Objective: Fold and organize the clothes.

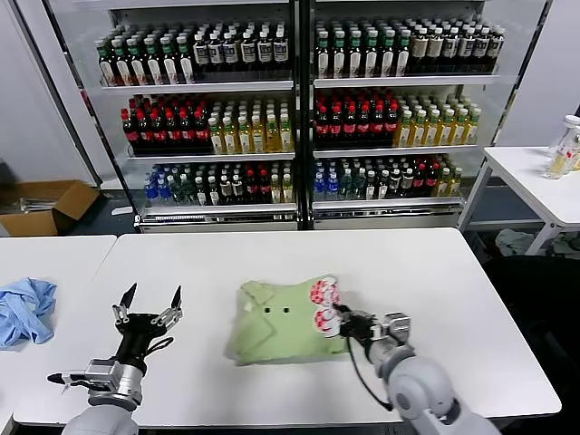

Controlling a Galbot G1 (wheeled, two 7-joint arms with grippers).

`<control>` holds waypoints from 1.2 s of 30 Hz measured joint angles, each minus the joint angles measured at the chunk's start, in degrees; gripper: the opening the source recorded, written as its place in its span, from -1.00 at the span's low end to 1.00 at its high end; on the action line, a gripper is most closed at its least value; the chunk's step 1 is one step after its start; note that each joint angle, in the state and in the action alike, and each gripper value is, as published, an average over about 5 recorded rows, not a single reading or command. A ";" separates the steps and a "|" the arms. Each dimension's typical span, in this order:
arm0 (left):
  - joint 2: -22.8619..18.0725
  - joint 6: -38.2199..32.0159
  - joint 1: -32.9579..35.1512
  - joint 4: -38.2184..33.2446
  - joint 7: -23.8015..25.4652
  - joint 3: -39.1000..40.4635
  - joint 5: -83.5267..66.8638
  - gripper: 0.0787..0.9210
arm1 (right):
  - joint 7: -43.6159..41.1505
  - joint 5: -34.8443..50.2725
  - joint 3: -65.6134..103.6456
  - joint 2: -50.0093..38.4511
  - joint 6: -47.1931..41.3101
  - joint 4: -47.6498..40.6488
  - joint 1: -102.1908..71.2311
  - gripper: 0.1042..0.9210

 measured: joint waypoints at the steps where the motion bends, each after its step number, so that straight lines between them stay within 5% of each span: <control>1: -0.17 -0.84 -0.26 0.41 0.39 0.26 0.81 0.77 | -0.92 -0.50 0.95 -0.55 0.12 0.01 -0.22 -0.99; 7: -1.28 -6.02 -2.01 2.97 2.90 1.84 5.92 0.77 | -4.59 -4.39 3.73 -1.83 0.94 -1.01 -1.77 -0.91; 22: -3.26 -18.23 -7.96 9.84 8.03 3.58 20.19 0.77 | -5.89 -10.48 12.06 -5.65 2.92 2.12 -7.03 0.12; 30: -3.30 -16.85 -11.00 10.73 8.52 4.59 17.47 0.77 | -6.74 -15.20 14.65 -6.43 7.14 0.42 -5.38 0.66; 36: -2.87 -10.48 -11.77 9.95 7.81 4.46 12.15 0.77 | -8.20 -20.08 16.06 -5.68 11.69 -4.10 -3.82 0.76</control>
